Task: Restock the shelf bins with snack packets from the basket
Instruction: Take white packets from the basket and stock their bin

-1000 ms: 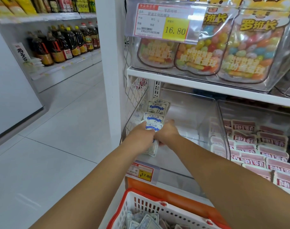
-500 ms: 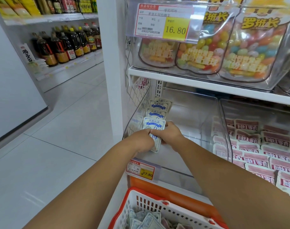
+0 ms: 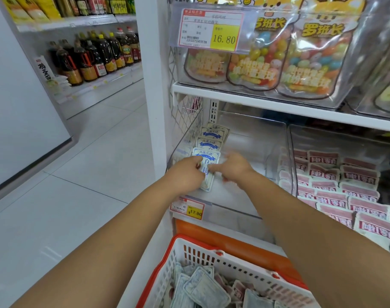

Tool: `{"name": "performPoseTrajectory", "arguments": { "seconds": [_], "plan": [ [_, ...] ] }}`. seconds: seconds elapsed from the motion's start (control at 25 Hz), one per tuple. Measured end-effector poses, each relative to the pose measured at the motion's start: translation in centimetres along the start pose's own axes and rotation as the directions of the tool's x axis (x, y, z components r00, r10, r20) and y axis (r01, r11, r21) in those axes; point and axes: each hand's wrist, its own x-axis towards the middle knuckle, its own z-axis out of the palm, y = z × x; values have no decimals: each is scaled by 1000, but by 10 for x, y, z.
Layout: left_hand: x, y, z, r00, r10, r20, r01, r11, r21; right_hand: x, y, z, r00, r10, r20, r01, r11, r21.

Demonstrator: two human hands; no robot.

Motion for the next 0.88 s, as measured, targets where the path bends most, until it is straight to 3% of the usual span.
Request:
{"name": "performPoseTrajectory", "arguments": {
  "seconds": [0.08, 0.16, 0.24, 0.32, 0.4, 0.44, 0.52, 0.6, 0.72, 0.8, 0.88],
  "plan": [
    [-24, -2, 4, 973, 118, -196, -160, 964, -214, -33, -2, -13, 959, -196, -207, 217, 973, 85],
    [-55, -7, 18, 890, 193, -413, -358, 856, -373, -88, 5, -19, 835, -312, -454, 455, 855, 249],
    [-91, -24, 50, 843, 230, -486, -423, 841, -337, -145, 36, -5, 747, -327, -579, 571, 762, 306],
    [-115, -57, 95, 897, 255, -360, -334, 926, -176, -178, 92, 28, 812, -305, -497, 492, 817, 301],
    [-129, -102, 141, 991, 116, -73, -119, 992, -33, -190, 155, 63, 960, -180, -214, 215, 965, 151],
    [-135, -125, 159, 999, 9, 49, -11, 1000, 23, -190, 188, 76, 995, -82, -57, 82, 997, 0],
    [-153, -159, 191, 963, -147, 227, 119, 984, 131, -202, 250, 95, 974, 103, 202, -54, 972, -230],
    [-171, -177, 217, 909, -176, 378, 29, 931, 364, -218, 294, 109, 900, 181, 396, -18, 924, -381],
    [-183, -179, 242, 847, -197, 493, -150, 802, 578, -225, 318, 125, 910, 156, 383, 71, 854, -515],
    [-183, -176, 247, 847, -206, 490, -121, 823, 555, -226, 316, 129, 942, 94, 321, 93, 848, -521],
    [-181, -174, 248, 840, -219, 496, -68, 865, 497, -227, 306, 125, 964, 79, 253, 36, 906, -421]
  ]
}}
